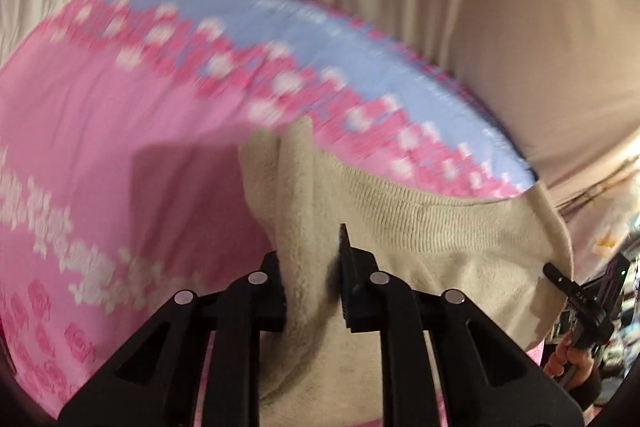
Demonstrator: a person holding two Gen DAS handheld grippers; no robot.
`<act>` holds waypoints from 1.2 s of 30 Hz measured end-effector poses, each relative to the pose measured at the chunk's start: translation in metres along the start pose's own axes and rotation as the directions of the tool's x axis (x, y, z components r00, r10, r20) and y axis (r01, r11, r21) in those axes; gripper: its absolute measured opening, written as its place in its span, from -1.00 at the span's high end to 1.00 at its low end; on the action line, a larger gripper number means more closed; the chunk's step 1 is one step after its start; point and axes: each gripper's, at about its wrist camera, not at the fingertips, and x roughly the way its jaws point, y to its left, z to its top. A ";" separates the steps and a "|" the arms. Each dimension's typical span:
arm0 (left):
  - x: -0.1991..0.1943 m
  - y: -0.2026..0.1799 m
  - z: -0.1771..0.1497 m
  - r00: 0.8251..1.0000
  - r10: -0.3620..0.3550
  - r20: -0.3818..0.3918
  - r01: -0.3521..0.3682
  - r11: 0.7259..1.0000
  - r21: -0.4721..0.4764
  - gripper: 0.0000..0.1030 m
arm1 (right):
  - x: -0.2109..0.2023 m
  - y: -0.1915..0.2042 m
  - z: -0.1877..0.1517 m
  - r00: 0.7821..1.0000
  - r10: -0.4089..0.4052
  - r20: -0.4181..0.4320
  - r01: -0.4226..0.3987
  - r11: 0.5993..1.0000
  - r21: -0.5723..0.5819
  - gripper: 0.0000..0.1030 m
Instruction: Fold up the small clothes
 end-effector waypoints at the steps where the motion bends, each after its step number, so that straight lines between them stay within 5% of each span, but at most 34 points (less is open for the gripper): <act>1: 0.002 -0.003 0.001 1.000 -0.008 0.012 0.008 1.000 0.013 0.69 | 0.000 -0.004 0.004 1.000 -0.016 0.011 0.016 1.000 -0.004 0.71; 4: 0.046 -0.001 -0.004 0.996 0.083 -0.028 -0.082 0.996 0.023 0.54 | 0.040 -0.028 0.002 0.995 -0.093 -0.046 0.094 0.996 0.007 0.39; 6: 0.087 0.011 -0.018 0.970 0.217 -0.109 -0.216 0.976 0.021 0.44 | 0.080 -0.056 -0.007 0.960 -0.201 -0.196 0.215 0.975 0.050 0.41; 7: 0.089 0.017 -0.021 0.968 0.218 -0.126 -0.221 0.975 -0.009 0.31 | 0.079 -0.064 -0.009 0.956 -0.203 -0.212 0.225 0.970 0.088 0.52; 9: 0.066 0.024 -0.024 0.978 0.197 -0.076 -0.203 0.975 -0.090 0.11 | 0.042 -0.066 -0.011 0.986 -0.135 -0.101 0.149 0.978 0.145 0.50; 12: 0.046 0.035 -0.028 0.968 0.232 -0.096 -0.244 0.960 -0.136 -0.57 | 0.005 -0.055 -0.018 0.991 -0.130 -0.030 0.133 0.986 0.102 0.01; 17: 0.057 0.064 -0.068 0.970 0.066 -0.236 -0.147 0.927 -0.346 -0.58 | -0.006 -0.032 -0.041 0.996 -0.059 -0.060 0.064 0.994 0.094 0.00; 20: 0.054 0.059 -0.076 0.977 0.063 -0.204 -0.136 0.922 -0.363 -0.47 | -0.004 -0.014 -0.057 0.996 -0.040 -0.080 0.048 0.994 0.099 -0.04; 21: 0.055 0.058 -0.076 0.979 0.032 -0.203 -0.109 0.919 -0.380 -0.11 | 0.000 -0.008 -0.061 0.995 -0.024 -0.097 0.033 0.995 0.097 -0.05; 25: 0.047 0.059 -0.071 0.984 -0.027 -0.176 -0.059 0.885 -0.462 0.55 | 0.005 0.004 -0.071 0.992 -0.014 -0.124 0.023 0.997 0.076 -0.07; 29: 0.012 0.015 -0.051 0.997 0.000 -0.083 -0.028 0.942 -0.334 0.72 | 0.001 -0.003 -0.076 0.992 -0.009 -0.122 0.020 0.995 0.093 -0.18; 36: -0.019 -0.118 -0.023 0.993 -0.119 -0.007 0.119 0.993 -0.021 0.76 | -0.008 -0.035 -0.077 0.995 0.006 -0.098 0.010 0.988 0.155 -0.21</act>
